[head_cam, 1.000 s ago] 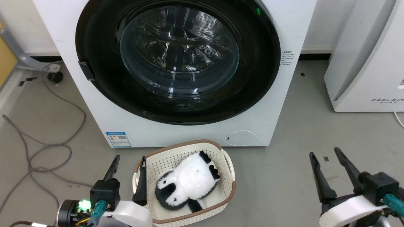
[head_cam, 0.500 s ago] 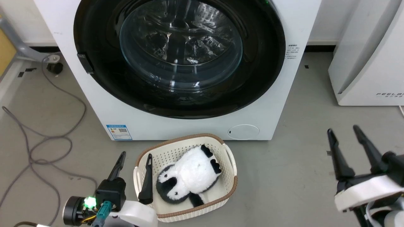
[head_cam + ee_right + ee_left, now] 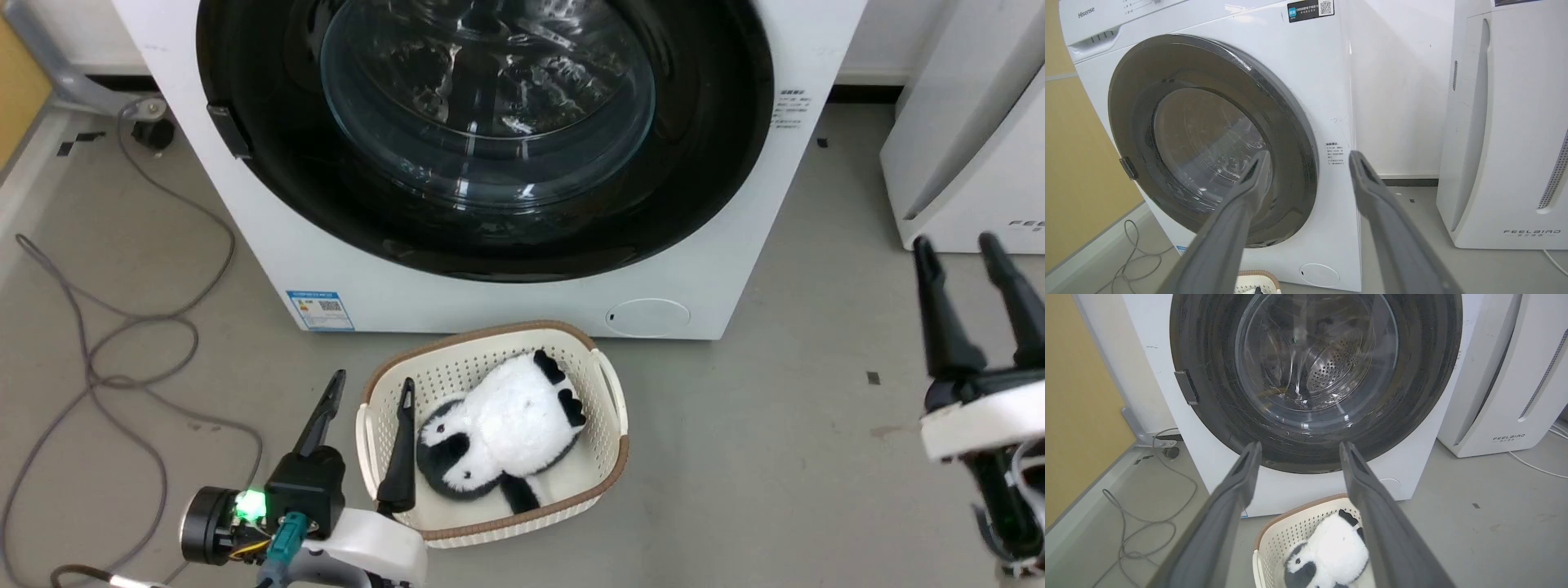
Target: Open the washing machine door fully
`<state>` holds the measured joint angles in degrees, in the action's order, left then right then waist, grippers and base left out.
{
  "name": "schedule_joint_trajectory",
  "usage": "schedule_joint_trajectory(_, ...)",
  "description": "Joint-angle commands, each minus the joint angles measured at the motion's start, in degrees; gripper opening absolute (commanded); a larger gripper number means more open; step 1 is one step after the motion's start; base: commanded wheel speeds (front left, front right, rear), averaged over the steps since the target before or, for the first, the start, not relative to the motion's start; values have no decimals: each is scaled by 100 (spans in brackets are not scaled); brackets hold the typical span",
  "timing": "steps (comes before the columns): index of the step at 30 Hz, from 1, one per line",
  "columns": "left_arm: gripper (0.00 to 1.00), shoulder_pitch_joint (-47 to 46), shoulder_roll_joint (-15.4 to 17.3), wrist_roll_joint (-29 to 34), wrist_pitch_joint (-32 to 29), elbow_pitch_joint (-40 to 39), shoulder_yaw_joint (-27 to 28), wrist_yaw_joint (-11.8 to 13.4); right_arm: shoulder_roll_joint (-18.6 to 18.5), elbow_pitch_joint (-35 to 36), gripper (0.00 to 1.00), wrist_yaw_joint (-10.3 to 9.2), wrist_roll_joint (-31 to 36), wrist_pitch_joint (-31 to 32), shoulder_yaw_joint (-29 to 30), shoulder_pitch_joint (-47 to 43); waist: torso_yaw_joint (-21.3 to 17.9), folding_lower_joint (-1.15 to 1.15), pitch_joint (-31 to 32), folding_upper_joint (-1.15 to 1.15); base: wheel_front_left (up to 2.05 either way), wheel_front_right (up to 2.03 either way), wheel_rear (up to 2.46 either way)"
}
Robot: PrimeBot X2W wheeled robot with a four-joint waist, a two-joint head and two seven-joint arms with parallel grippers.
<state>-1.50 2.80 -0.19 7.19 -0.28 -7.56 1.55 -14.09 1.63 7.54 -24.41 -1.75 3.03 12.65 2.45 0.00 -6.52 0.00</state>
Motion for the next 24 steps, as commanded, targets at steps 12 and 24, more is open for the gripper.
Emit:
schedule_joint_trajectory(12, 100, -233, 5, -48, 193, -63, -214, 99, -67, -737, 0, -3, -1449, 653, 458, 1127, 172, 0, -313, 0, 0, 0, 0)
schedule_joint_trajectory(24, 100, -415, 6, -80, 337, -128, -425, 182, -256, -2102, 0, -4, -2224, 1714, 915, 2595, 407, 0, -696, 0, 0, 0, 0)
